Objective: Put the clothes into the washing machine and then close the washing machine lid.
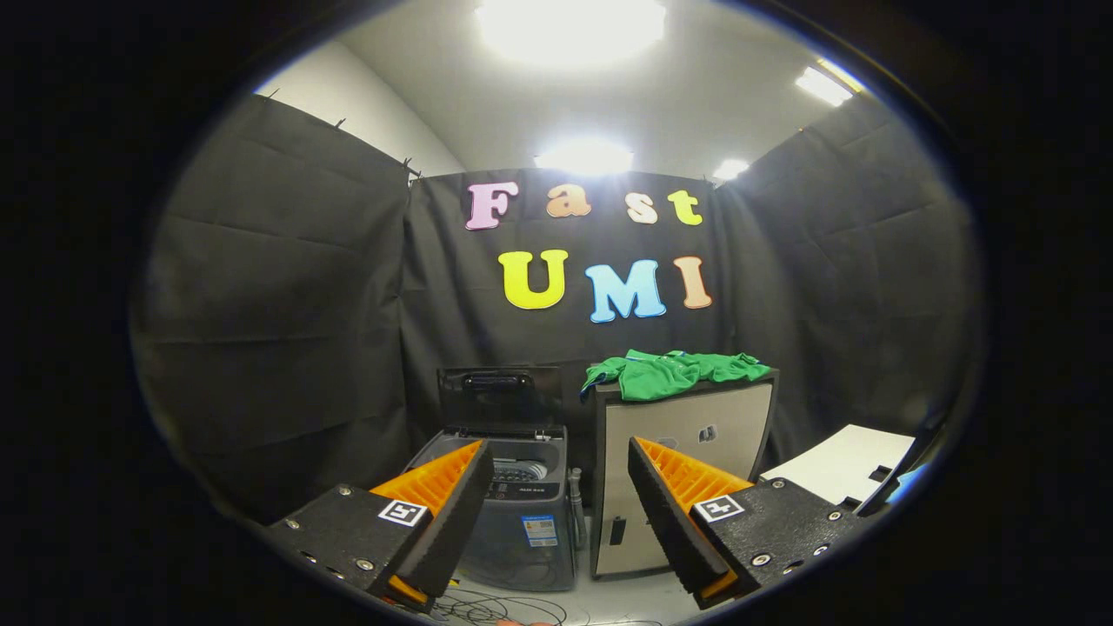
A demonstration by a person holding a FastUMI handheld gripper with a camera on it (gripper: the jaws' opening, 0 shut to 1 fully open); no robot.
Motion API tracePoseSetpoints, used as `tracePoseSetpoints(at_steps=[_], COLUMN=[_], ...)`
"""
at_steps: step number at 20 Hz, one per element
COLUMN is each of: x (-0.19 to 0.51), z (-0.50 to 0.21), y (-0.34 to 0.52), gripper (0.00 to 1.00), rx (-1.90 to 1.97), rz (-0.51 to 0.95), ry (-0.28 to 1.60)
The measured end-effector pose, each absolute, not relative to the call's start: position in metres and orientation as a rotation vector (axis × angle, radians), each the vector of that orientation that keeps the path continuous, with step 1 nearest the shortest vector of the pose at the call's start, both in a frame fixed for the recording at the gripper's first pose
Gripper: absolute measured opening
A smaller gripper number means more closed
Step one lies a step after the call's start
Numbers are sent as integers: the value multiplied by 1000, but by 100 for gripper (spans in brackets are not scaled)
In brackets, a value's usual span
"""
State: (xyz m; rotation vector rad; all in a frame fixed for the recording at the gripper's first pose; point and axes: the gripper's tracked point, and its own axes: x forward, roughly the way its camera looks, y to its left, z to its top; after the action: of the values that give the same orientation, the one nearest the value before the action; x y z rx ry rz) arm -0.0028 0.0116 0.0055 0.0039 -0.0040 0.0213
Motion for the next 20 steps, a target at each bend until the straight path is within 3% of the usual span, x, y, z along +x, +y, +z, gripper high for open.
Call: tracePoseSetpoints(at_steps=[20], x=[11], z=[24], y=[10], gripper=[96], rx=[-13], rz=[22], ry=[-9])
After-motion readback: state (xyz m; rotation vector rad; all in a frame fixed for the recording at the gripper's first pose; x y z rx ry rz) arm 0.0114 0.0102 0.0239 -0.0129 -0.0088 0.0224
